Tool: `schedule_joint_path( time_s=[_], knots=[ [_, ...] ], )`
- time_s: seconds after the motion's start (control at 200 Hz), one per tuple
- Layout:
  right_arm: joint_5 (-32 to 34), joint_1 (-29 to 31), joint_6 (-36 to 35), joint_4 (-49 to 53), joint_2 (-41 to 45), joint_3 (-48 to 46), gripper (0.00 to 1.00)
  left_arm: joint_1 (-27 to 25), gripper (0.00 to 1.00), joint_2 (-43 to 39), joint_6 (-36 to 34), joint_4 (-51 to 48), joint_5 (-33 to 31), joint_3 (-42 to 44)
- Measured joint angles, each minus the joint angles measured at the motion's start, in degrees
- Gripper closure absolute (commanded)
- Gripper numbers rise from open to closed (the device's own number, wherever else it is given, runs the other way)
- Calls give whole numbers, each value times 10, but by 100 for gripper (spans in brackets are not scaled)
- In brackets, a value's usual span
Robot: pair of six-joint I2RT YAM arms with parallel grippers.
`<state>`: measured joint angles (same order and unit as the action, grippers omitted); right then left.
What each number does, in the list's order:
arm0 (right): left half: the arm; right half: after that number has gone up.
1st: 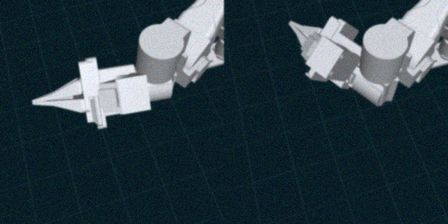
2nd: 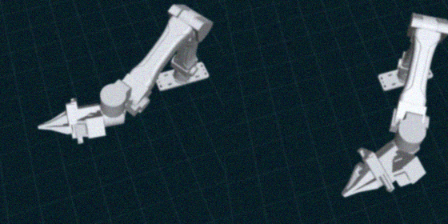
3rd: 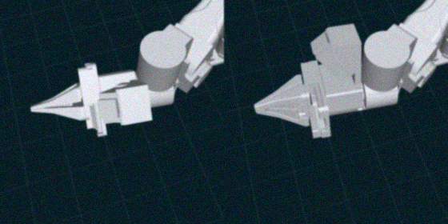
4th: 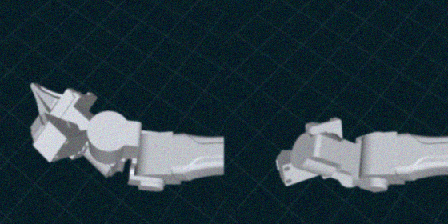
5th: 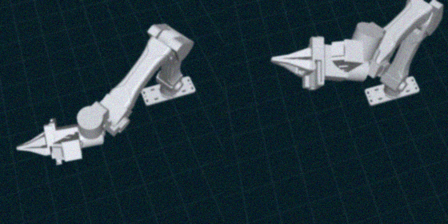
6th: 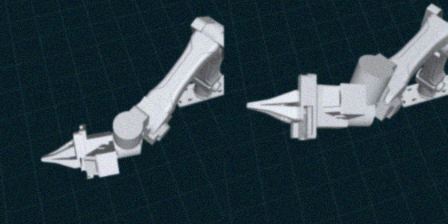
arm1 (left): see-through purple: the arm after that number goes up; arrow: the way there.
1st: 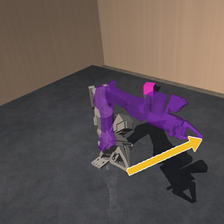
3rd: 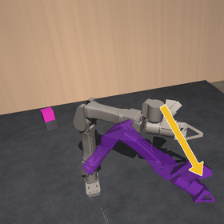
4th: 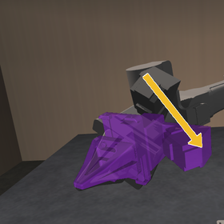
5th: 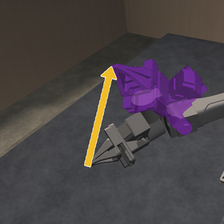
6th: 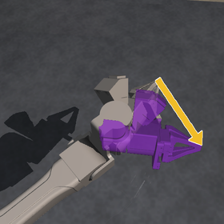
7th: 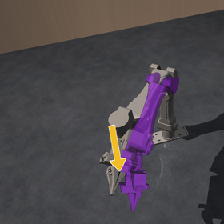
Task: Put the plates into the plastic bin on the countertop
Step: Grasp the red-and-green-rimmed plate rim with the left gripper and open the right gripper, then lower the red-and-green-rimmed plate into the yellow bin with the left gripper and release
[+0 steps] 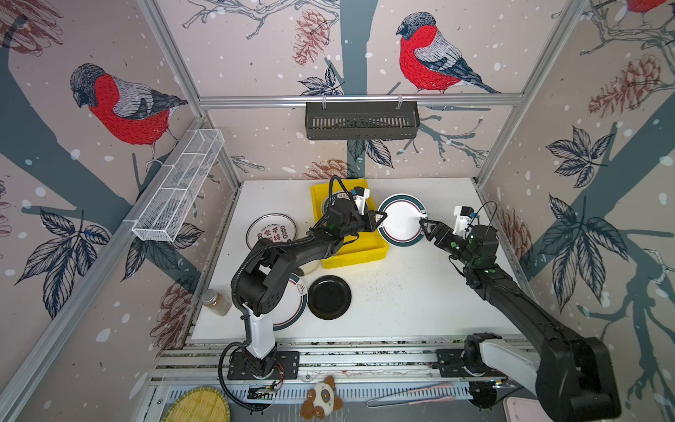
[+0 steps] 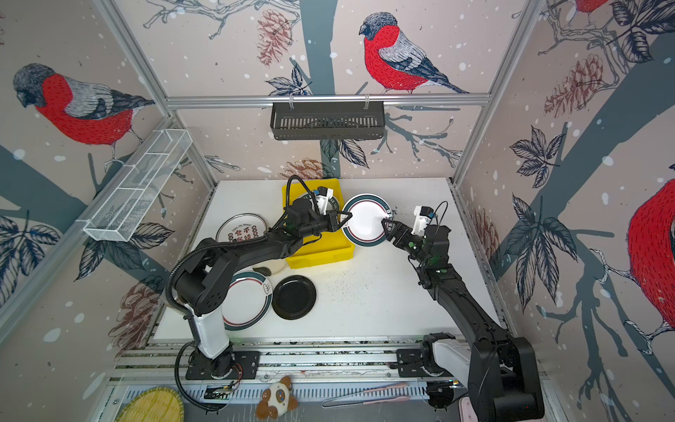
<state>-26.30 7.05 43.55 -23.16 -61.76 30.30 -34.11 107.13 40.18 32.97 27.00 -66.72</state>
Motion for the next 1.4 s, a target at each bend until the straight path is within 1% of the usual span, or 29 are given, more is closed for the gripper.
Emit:
schedule_joint_path(
  time_s=[0.19, 0.371, 0.476, 0.556, 0.656, 0.776, 0.892, 1.112, 1.207, 1.337, 1.403],
  knots=[
    [5, 0, -14, 8, 23, -1, 14, 44, 100, -32, -14, -15, -7, 9],
    [17, 0, -29, 24, 49, -11, 13, 101, 100, -56, -27, -29, -34, 29],
    [25, 0, -33, 38, 59, -16, 13, 132, 100, -65, -28, -39, -38, 42],
    [27, 0, -37, 43, 63, -18, 13, 149, 100, -67, -40, -56, -58, 42],
    [28, 0, -44, 48, 65, -18, 13, 158, 100, -65, -60, -87, -81, 31],
    [29, 0, -45, 54, 65, -18, 12, 169, 100, -48, -75, -105, -82, 15],
    [30, -1, -46, 61, 67, -18, 12, 182, 100, -28, -76, -132, -92, -3],
    [30, -2, -48, 71, 72, -17, 11, 183, 100, 14, -95, -177, -105, -59],
    [29, -4, -48, 77, 75, -17, 11, 183, 85, 28, -102, -191, -106, -74],
    [27, -5, -50, 83, 84, -17, 10, 183, 54, 38, -104, -201, -105, -86],
    [27, -6, -52, 85, 89, -17, 10, 183, 45, 42, -106, -202, -104, -91]
  ],
)
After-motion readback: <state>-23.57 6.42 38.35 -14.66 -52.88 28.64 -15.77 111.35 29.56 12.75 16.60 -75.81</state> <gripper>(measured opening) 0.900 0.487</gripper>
